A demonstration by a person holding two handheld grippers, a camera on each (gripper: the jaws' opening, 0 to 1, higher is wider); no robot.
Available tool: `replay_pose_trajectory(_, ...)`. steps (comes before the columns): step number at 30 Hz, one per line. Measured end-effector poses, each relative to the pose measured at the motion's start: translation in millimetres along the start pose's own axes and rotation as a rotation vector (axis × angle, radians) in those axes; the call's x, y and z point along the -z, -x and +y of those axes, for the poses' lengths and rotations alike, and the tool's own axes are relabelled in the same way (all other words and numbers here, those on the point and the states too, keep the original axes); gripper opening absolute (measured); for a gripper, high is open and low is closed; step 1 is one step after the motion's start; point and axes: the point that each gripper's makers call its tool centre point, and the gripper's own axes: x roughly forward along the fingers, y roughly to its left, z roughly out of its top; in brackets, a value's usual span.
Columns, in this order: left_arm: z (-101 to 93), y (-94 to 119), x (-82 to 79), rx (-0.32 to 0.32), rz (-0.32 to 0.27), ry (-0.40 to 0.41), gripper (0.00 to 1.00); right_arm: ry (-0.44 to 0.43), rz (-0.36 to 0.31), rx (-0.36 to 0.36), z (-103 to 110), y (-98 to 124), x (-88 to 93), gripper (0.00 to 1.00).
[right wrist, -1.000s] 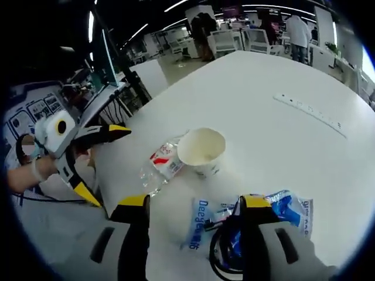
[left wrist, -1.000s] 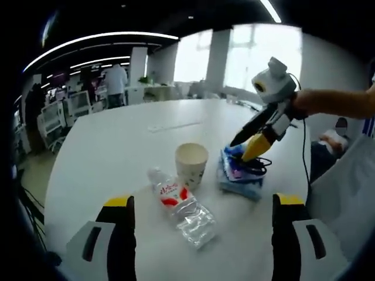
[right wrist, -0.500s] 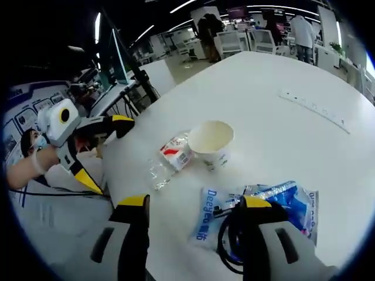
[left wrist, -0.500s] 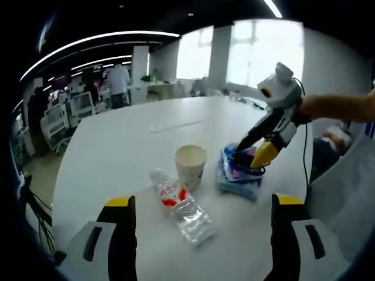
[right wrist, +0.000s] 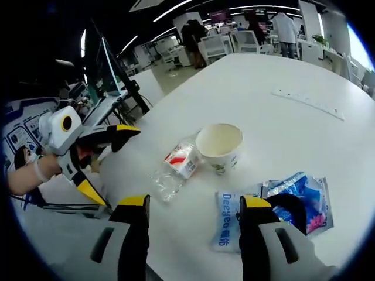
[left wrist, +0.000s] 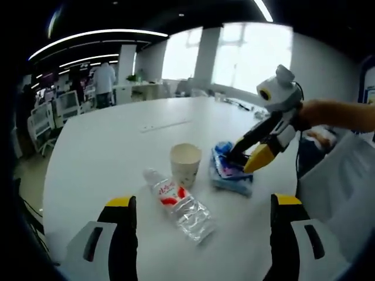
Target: Arrange the tabletop items into an orderly group along one side of the table until the central work area is clear of visible clutter.
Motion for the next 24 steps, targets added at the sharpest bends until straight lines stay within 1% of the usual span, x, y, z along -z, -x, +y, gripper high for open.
replay_pose_trajectory(3,1.2,1.2,2.6,0.023,0.002,-0.005,0.92,-0.023,-0.011,0.015,10.6,-1.1,2.0,0.59)
replay_pose_trajectory(7,5.0,4.3,5.1,0.041,0.006,-0.010,0.92,-0.028,-0.010,0.022,15.5,-6.0,3.4,0.60)
replay_pose_trajectory(11,7.1,7.2,6.7,0.055,0.006,-0.012,0.91,-0.053,-0.013,0.039,18.8,-13.4,3.3,0.60)
replay_pose_trajectory(13,8.8,8.8,7.9,0.062,0.005,-0.013,0.91,-0.063,-0.007,0.047,22.3,-20.8,3.0,0.59)
replay_pose_trajectory(18,13.2,10.4,11.5,0.072,-0.004,-0.008,0.91,-0.049,0.026,0.078,27.8,-40.0,4.1,0.59)
replay_pose_trajectory(24,16.0,14.6,19.1,0.090,-0.005,-0.003,0.91,-0.061,0.044,0.082,33.5,-55.3,-0.5,0.59)
